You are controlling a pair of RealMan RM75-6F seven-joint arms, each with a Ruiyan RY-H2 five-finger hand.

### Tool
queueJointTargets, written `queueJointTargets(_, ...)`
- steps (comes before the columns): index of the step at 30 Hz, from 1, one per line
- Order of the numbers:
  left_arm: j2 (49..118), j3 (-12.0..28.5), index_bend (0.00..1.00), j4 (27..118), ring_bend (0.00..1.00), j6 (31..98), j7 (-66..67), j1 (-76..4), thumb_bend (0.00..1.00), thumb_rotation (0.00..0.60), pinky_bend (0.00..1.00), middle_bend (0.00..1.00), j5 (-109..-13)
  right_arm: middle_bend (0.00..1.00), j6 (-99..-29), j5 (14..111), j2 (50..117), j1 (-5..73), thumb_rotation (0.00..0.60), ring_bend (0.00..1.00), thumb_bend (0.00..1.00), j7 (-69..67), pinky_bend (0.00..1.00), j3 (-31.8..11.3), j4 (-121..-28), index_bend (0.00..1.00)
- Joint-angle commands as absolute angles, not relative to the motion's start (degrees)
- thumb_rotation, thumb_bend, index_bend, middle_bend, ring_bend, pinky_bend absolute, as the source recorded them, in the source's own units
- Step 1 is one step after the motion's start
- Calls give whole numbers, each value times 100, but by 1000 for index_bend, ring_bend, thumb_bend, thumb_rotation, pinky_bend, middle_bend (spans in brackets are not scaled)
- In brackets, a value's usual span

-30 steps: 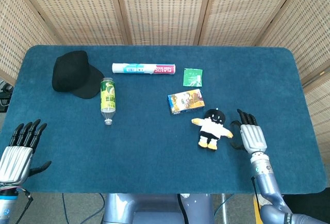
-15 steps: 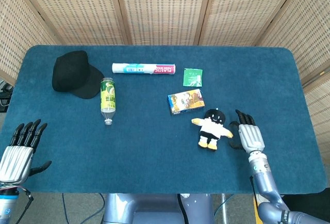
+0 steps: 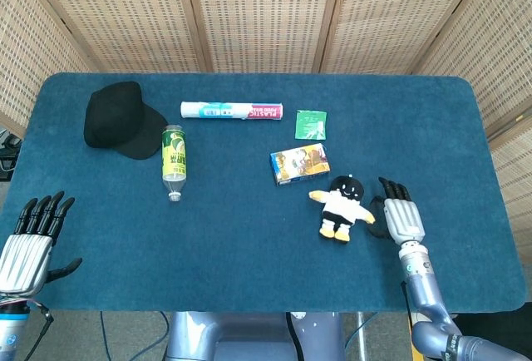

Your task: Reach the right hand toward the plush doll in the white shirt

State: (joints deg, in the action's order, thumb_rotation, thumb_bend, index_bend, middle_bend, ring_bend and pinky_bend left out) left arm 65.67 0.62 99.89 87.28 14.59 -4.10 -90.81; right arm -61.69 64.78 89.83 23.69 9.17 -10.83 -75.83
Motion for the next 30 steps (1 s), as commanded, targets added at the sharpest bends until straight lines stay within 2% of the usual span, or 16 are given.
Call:
queueJointTargets(1,6564,65,0,9992,0,8730,1451,-410,86,600,0,0,-9078,139,-6196,6508,9025,2379,600,0,382,887,44,-1086,-7512,536)
queueJointTargets(13,6579,58,0,9976,0,8709,1476,-420,86,600,0,0,-9076,170,-6268,6504,9022,2364,600,0,458,810,51,-1128,-7590,571)
queueJointTargets(30,6564,65,0,9939,0,8688,1374,-435,86,600,0,0,-9052,199,-6341,6407,8963,2399,600,0,486,1058,53,-1161,-7854,607)
